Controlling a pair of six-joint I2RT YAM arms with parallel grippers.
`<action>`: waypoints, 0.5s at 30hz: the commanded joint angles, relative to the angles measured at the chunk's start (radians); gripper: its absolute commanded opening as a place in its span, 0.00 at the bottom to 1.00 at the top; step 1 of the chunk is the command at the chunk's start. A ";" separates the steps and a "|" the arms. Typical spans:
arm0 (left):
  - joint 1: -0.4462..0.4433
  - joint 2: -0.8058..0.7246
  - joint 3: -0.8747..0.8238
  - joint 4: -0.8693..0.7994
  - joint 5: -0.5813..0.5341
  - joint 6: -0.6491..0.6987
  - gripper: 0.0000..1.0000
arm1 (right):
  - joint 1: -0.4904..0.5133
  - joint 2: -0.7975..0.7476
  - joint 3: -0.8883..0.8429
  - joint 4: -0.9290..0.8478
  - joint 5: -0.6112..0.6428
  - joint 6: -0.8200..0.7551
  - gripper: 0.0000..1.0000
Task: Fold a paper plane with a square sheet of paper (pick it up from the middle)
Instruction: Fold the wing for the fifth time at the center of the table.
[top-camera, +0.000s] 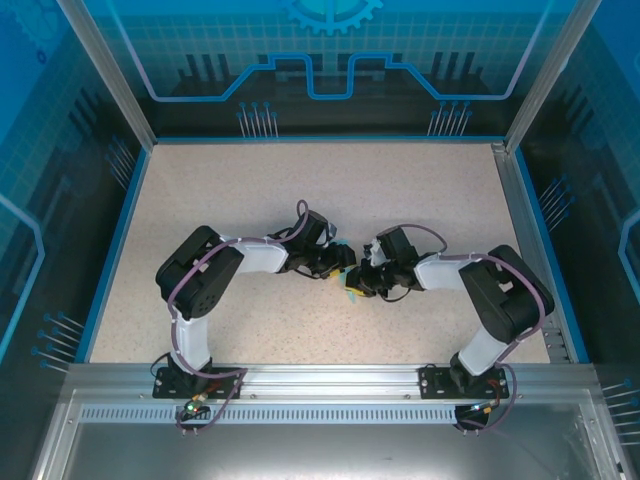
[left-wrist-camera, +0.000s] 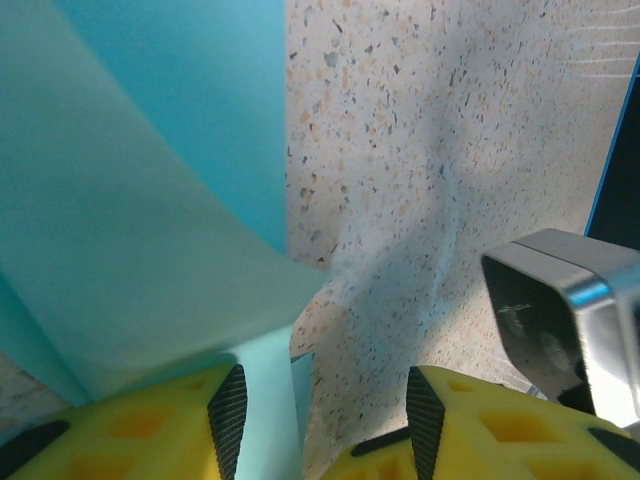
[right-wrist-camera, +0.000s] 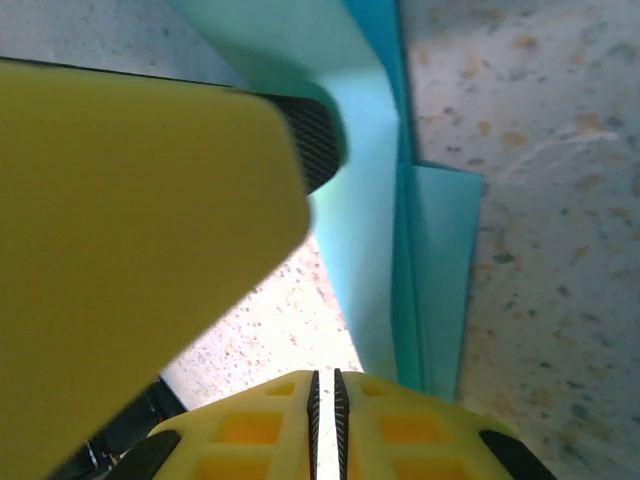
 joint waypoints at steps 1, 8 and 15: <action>-0.005 0.053 -0.010 -0.086 -0.005 0.025 0.50 | -0.006 0.030 0.008 -0.069 0.024 -0.034 0.15; -0.002 0.041 0.008 -0.087 0.000 0.037 0.51 | -0.013 0.096 -0.075 -0.095 0.005 -0.089 0.11; 0.006 -0.034 0.018 -0.030 0.050 0.081 0.57 | -0.036 0.123 -0.083 -0.089 0.002 -0.105 0.09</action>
